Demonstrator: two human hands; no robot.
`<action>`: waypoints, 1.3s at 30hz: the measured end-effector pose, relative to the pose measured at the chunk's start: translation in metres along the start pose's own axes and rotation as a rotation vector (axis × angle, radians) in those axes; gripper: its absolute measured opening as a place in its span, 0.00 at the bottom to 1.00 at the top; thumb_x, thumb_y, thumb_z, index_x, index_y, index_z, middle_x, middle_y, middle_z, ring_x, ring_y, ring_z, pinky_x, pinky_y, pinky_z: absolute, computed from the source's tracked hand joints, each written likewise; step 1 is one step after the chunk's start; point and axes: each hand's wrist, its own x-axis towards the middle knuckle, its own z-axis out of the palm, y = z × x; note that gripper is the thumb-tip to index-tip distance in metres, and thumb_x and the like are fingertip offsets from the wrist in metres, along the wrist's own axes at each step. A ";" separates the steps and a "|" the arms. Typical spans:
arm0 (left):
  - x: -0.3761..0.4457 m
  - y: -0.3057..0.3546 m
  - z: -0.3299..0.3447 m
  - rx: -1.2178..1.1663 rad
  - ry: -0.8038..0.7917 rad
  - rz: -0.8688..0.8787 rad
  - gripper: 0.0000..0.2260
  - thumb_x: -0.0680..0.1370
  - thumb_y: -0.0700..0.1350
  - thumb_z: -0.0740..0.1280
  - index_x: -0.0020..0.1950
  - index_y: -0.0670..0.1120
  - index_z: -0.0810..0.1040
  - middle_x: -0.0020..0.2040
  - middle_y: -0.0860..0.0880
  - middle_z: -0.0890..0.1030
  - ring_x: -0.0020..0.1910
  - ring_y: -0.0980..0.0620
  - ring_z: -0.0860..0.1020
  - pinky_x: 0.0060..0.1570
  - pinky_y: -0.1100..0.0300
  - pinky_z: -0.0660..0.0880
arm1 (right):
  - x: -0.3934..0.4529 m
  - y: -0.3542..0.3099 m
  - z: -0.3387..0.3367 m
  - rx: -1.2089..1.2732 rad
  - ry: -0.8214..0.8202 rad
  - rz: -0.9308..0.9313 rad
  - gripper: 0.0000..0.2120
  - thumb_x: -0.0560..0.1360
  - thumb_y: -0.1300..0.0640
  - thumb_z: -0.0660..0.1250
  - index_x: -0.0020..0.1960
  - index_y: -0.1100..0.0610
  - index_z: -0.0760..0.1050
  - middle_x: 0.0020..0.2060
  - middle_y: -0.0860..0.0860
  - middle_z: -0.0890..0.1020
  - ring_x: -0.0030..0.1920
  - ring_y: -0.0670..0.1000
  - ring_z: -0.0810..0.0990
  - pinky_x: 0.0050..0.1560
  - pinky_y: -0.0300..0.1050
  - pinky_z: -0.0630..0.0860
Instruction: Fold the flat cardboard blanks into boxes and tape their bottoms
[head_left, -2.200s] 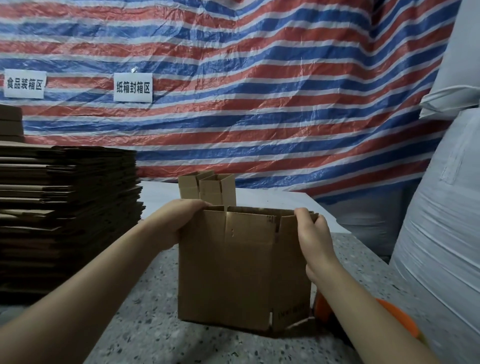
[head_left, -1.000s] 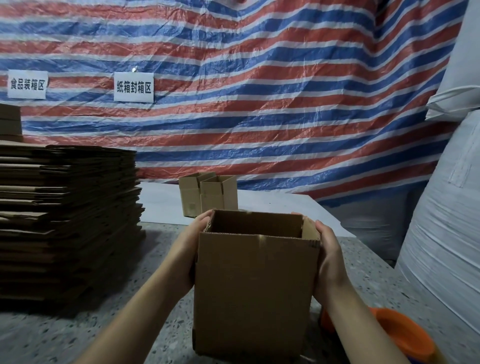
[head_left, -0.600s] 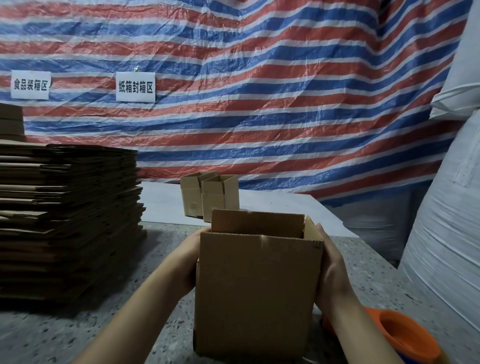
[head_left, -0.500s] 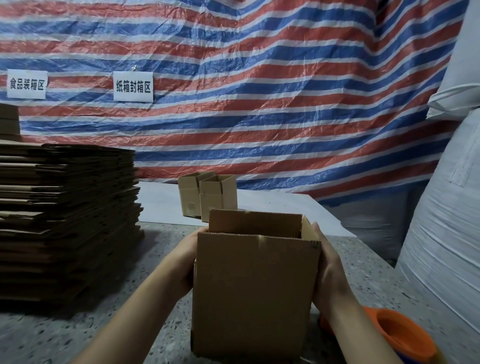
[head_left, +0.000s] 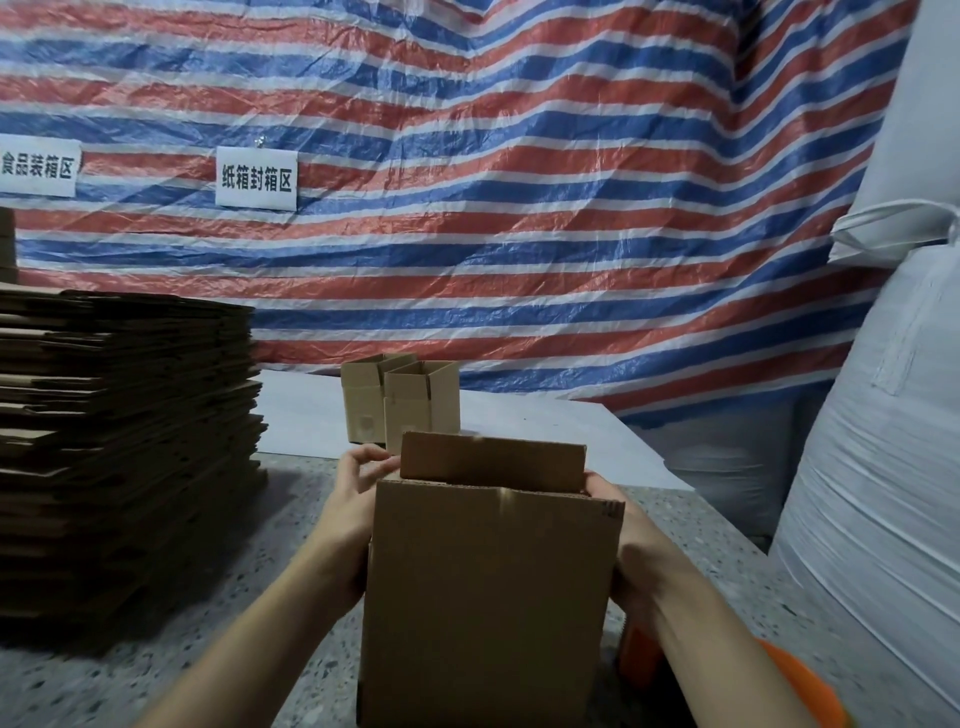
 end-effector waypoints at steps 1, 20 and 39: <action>-0.002 0.002 -0.001 0.026 -0.016 0.035 0.09 0.78 0.35 0.67 0.55 0.46 0.72 0.53 0.41 0.79 0.41 0.43 0.81 0.26 0.59 0.78 | 0.000 -0.001 0.001 0.005 0.004 0.004 0.15 0.76 0.60 0.71 0.61 0.51 0.75 0.44 0.50 0.87 0.45 0.49 0.87 0.38 0.40 0.82; -0.012 0.030 -0.035 0.632 -0.471 0.066 0.48 0.52 0.79 0.70 0.66 0.56 0.75 0.59 0.60 0.82 0.62 0.60 0.78 0.67 0.58 0.72 | 0.000 -0.003 0.000 0.013 0.007 0.036 0.14 0.79 0.64 0.68 0.62 0.52 0.75 0.45 0.53 0.87 0.44 0.52 0.87 0.39 0.43 0.82; -0.003 0.013 -0.014 0.399 -0.160 -0.022 0.38 0.74 0.44 0.75 0.77 0.64 0.60 0.75 0.48 0.68 0.55 0.54 0.76 0.46 0.60 0.77 | -0.009 0.007 -0.002 0.142 0.012 -0.051 0.29 0.68 0.50 0.77 0.66 0.51 0.75 0.52 0.56 0.86 0.51 0.56 0.86 0.45 0.46 0.82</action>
